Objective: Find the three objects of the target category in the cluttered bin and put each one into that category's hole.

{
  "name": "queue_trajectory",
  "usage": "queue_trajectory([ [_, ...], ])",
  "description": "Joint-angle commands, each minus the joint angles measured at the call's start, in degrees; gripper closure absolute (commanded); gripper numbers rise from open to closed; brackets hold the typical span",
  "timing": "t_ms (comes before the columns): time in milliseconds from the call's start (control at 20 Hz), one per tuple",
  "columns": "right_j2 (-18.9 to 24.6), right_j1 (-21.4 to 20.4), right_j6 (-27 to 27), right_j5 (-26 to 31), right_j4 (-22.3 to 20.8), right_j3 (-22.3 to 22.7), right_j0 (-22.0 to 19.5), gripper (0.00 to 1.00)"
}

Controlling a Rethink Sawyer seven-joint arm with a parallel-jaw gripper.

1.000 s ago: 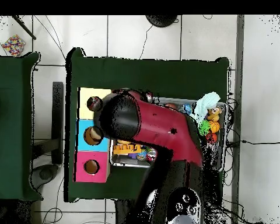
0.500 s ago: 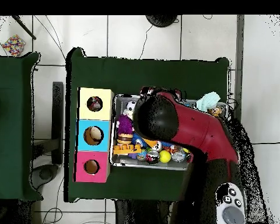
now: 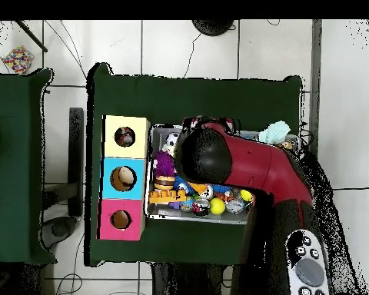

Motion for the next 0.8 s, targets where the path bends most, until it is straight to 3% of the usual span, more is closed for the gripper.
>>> queue_trajectory([
  [50,9.1,3.2,-13.4,9.6,-6.7,-0.1,-3.9,1.0],
  [300,9.6,4.1,-16.4,14.4,-10.7,-3.4,-5.9,1.0],
  [550,10.9,4.0,-14.7,20.2,-10.3,-7.0,-8.8,1.0],
  [800,12.3,5.4,-15.1,32.2,-11.0,-15.0,-9.8,1.0],
])
